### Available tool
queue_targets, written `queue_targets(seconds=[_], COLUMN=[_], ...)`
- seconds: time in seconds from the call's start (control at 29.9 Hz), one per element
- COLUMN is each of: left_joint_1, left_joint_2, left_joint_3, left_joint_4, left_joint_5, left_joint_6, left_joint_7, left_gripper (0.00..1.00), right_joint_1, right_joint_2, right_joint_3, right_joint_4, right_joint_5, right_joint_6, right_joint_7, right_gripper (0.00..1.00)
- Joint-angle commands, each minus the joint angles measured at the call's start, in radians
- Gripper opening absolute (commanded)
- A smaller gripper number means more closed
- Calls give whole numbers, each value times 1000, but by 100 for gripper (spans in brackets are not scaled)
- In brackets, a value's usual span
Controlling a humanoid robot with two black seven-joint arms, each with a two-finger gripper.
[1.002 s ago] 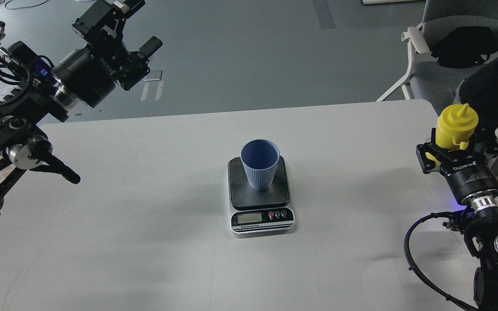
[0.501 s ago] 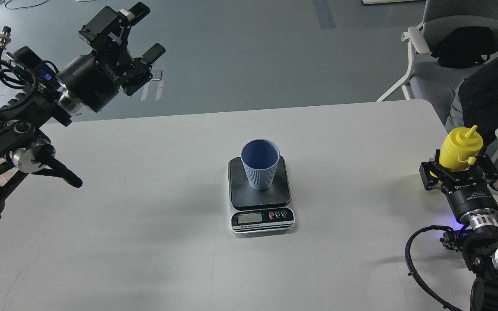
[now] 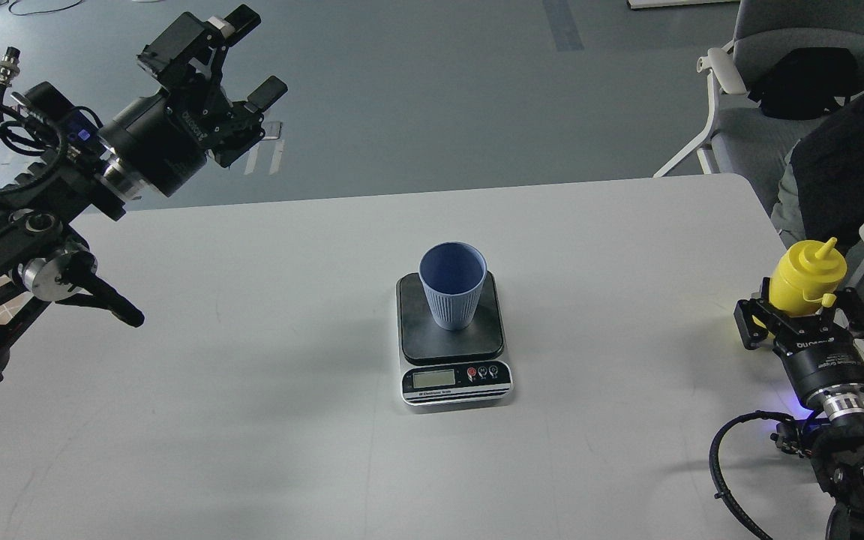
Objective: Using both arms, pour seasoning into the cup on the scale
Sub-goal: 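Lower the yellow bottle back onto the table with the right gripper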
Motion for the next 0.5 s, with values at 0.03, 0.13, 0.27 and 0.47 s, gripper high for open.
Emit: queue_targets(seconds=[0.03,0.13,0.27,0.47], left_joint_1=[-1,1,5,7], left_joint_2=[3,3,3,-11], left_joint_3=[0,0,0,2], left_joint_4=[0,0,0,3], left_joint_5=[0,0,1,5], left_joint_6=[1,1,1,1], left_joint_7=[0,0,0,0], left_gripper=[98,98,98,98], right_joint_1=[-9,-11,-14,-41], right_joint_2=[1,1,1,1], right_joint_3=[1,1,3,-3], right_joint_4=[12,22,42,88], right_joint_5=[4,4,23,38], right_joint_6=[-1,-1,-1,-1], right_joint_7=[-8,-11,-22,-51], right_gripper=[70,88,98,98])
